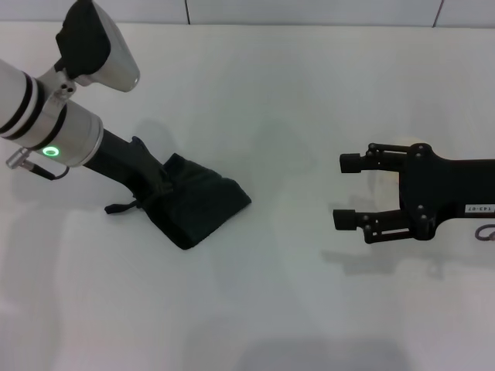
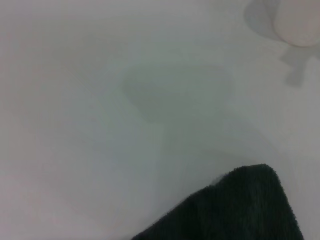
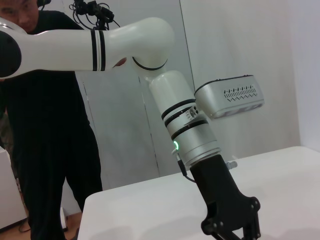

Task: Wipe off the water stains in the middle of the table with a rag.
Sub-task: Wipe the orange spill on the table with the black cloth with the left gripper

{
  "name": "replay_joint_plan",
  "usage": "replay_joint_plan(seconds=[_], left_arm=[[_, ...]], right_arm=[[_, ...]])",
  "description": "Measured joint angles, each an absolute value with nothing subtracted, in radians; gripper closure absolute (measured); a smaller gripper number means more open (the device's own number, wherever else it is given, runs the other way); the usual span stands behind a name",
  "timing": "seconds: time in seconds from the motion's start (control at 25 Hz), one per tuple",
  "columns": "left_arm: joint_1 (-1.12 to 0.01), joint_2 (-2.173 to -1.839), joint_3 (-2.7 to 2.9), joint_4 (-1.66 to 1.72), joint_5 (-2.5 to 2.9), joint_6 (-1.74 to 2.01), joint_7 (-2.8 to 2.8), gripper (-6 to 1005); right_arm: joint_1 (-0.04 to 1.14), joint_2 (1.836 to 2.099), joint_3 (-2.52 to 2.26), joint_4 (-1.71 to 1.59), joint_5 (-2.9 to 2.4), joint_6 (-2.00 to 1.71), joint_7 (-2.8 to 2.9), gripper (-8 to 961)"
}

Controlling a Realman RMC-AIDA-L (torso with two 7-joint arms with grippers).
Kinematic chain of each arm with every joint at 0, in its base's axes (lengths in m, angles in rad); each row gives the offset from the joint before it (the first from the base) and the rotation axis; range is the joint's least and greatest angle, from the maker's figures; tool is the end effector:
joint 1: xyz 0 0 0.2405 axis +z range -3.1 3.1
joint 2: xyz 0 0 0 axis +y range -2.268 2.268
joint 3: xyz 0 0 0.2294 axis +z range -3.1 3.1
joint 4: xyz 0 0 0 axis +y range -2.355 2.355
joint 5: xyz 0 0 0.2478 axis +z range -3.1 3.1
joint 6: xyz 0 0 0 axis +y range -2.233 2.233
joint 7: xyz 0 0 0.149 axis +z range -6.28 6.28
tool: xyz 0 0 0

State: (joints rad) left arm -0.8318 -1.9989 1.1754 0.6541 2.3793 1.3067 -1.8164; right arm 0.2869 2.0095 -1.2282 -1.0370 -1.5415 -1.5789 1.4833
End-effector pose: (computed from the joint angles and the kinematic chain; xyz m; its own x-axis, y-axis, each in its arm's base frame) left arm -0.2121 0.4154 -0.0267 0.9180 0.3426 -0.1996 0.3058 -0.9322 -0.1937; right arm 0.2057 0.3235 0.0296 0.8245 -0.1699 -0.5397 -0.2550 -0.9631 -0.0864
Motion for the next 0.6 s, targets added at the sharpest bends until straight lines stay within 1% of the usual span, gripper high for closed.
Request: replay_joint_plan(seconds=[0.6], left_arm=[[-0.797, -2.011, 1.16, 0.663, 2.379, 1.309, -1.827, 885]], right_arm=[[0.284, 2.009, -1.23, -1.029, -1.542, -1.579, 1.483, 111]])
